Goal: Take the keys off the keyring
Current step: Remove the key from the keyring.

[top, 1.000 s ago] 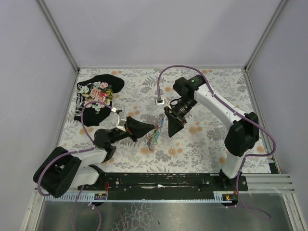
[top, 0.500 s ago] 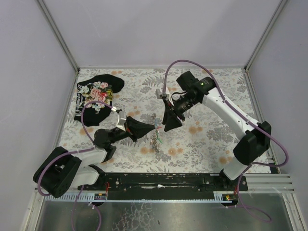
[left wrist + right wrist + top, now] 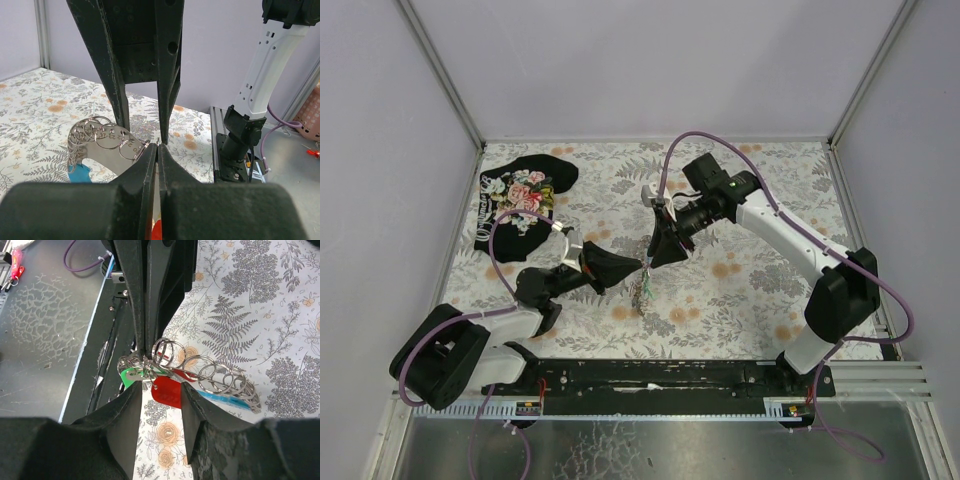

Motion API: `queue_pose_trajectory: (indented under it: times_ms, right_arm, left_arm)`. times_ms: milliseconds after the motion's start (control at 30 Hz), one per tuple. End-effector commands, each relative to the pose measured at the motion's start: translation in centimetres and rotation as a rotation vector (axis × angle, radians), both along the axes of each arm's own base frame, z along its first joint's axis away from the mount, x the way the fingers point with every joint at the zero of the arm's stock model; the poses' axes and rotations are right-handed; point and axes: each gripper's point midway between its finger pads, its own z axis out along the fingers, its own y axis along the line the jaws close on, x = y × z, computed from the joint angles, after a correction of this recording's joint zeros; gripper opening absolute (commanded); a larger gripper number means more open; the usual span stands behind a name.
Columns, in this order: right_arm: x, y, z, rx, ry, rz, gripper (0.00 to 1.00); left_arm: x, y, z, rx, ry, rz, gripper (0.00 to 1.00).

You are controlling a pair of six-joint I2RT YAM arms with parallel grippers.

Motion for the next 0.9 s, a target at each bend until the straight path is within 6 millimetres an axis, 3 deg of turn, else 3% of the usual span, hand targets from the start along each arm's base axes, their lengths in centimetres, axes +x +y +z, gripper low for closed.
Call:
queue_pose_trajectory:
  times_ms: [0,233,533,867]
  right_arm:
    - [-0.3,0.7,1.1,0.058,-0.029,0.023,0.42]
    - [-1.3,0.8,1.3,0.062,-0.029,0.053,0.38]
    - [-1.3,1.3,1.5,0.062,-0.026,0.044,0.34]
    - [-1.5,1.4,1.4,0.056,-0.033,0.048,0.09]
  left_arm:
    - [0.3,0.4,3.0,-0.077,-0.086,0.029,0.00]
    - [1.1,0.5,2.8,-0.078,-0.052,0.065,0.00]
    - [1.6,0.7,2.5,-0.076,-0.022,0.096,0.00]
    - [1.6,0.6,2.5,-0.075,-0.013,0.099,0.00]
